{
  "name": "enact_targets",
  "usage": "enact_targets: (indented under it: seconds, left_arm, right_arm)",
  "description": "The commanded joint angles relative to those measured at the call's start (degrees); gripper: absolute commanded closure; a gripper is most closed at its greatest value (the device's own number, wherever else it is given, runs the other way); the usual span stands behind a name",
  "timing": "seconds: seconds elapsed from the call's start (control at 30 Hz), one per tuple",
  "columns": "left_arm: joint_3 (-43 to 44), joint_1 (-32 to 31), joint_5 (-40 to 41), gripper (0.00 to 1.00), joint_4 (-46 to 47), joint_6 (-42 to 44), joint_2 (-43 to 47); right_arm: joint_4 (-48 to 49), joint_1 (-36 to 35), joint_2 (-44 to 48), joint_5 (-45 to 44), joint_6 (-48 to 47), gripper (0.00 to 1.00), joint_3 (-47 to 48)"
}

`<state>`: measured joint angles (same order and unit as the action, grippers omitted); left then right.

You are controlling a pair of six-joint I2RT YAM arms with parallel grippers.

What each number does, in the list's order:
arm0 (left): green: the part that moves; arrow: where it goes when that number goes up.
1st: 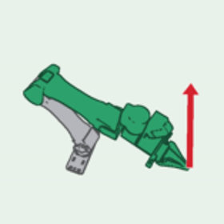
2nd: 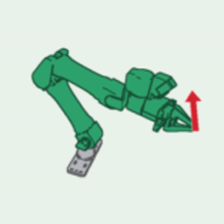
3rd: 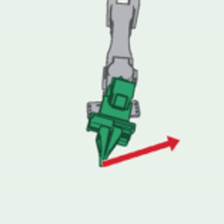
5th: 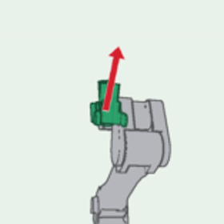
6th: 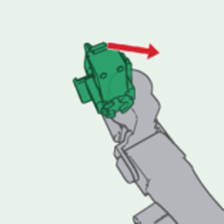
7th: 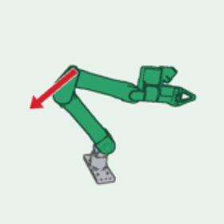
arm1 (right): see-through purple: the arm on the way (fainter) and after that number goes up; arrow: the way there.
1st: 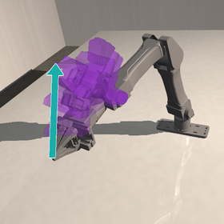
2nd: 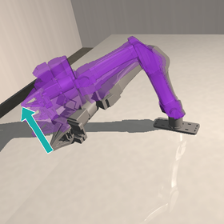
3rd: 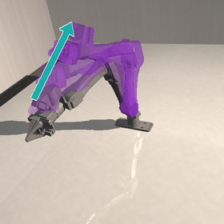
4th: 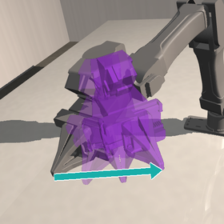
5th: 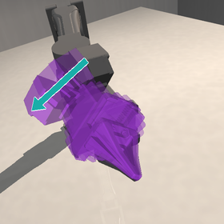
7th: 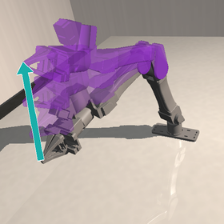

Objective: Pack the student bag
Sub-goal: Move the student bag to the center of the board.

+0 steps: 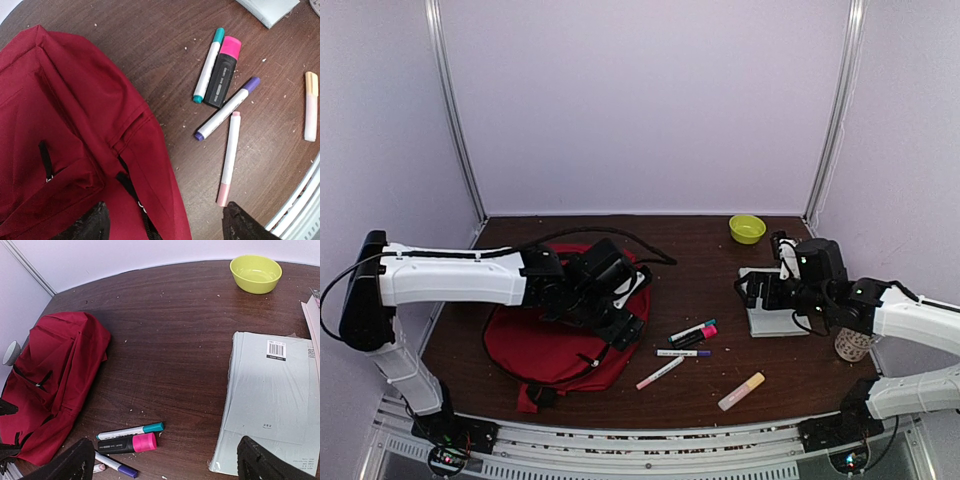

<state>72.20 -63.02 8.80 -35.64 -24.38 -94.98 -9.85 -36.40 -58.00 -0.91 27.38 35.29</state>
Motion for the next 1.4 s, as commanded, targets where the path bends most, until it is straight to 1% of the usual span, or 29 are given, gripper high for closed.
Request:
enact_targets:
  seconds: [0.0,0.17,0.37,0.5,0.57,0.63,0.7,0.8,0.97,1.17,1.37]
  left_arm:
    - [2.3,-0.8,3.0,0.21,-1.3,-0.2,-2.0]
    - [3.0,-1.0,2.9,0.24,-1.4,0.2,-4.0]
    - [3.2,-1.0,3.7,0.26,-1.4,0.4,-5.5]
    - [3.5,-1.0,7.3,0.29,-2.3,-1.6,-6.3]
    - [5.6,-0.8,10.9,0.37,-5.9,-5.2,-7.5]
    - [7.8,-0.7,11.9,0.43,-8.3,-8.3,-8.9]
    - [9.1,-0.7,12.9,0.45,-9.9,-11.8,-10.0]
    - [10.0,-0.6,16.7,0.45,-14.3,-17.9,-10.4]
    - [9.2,1.3,16.7,0.46,-19.7,-23.7,-11.1]
    - [6.2,1.7,15.9,0.44,-15.8,-22.2,-11.8]
    - [5.8,5.5,14.5,0.46,-12.8,-22.4,-14.6]
  right_arm:
    - [-0.7,-0.4,0.0,-1.6,-0.4,0.0,0.7]
    - [-0.7,-0.4,-0.3,-1.5,-0.6,0.0,0.9]
    - [-0.5,-0.4,-1.3,-1.3,-0.6,0.0,1.0]
    - [-0.2,-0.4,-2.2,-0.9,-0.5,0.0,0.8]
    - [-0.3,-0.4,-2.5,-0.9,-0.5,0.0,1.0]
    - [-0.4,-0.4,-2.7,-0.8,-0.3,0.0,1.2]
    - [-0.2,-0.4,-2.6,-0.7,-0.3,0.0,1.1]
    - [0.0,-0.4,-2.6,-0.3,0.4,0.0,0.8]
    - [0.7,-0.4,-2.6,0.7,1.0,0.0,0.0]
    - [1.6,-0.6,-2.4,1.3,1.7,0.0,-0.9]
    - [0.8,-0.5,-1.3,1.8,2.2,0.0,-1.2]
